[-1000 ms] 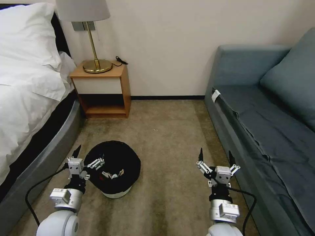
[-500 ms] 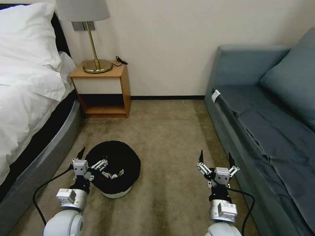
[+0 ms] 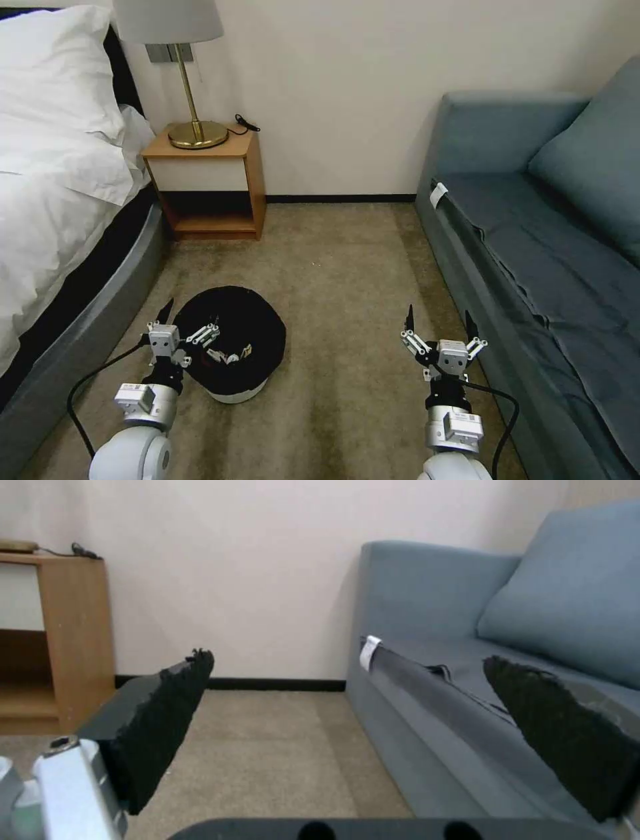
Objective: Pick up the trash bin, then pick up the garbage on the floor and place it into the trash bin.
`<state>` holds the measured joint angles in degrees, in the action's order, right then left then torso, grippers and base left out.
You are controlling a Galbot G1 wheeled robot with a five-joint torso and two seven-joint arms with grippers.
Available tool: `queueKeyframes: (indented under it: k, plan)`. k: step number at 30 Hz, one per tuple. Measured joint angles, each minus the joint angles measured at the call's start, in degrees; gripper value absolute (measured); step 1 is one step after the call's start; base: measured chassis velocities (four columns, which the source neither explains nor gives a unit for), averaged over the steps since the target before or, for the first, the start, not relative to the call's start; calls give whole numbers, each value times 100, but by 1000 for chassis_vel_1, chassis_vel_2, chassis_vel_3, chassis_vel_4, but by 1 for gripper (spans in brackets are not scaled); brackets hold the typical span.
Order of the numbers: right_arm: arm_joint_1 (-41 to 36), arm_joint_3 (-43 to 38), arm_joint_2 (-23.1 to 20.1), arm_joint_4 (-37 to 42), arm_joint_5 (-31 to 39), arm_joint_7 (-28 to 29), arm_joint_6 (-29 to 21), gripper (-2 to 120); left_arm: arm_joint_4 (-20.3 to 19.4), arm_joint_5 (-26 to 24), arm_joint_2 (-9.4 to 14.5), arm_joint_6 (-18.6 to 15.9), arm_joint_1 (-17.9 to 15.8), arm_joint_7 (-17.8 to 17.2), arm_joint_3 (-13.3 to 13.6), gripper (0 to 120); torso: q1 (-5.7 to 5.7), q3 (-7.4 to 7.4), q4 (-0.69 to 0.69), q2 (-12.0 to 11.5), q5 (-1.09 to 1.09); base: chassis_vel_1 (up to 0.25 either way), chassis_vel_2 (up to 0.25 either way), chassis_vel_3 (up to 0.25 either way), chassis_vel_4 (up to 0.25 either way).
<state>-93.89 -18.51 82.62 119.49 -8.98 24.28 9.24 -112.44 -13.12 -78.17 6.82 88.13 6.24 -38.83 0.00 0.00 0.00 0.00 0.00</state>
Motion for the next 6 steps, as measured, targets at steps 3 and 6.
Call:
queueKeyframes:
  k: [3, 6]
  plan:
    - [0, 0, -1, 2, 1, 0, -1, 100, 0, 0, 0, 0, 0, 0, -1, 100, 0, 0, 0, 0, 0, 0, 0, 0, 0]
    - [0, 0, -1, 4, 2, 0, -2, 100, -1, 0, 1, 0, 1, 0, -1, 100, 0, 0, 0, 0, 0, 0, 0, 0, 0]
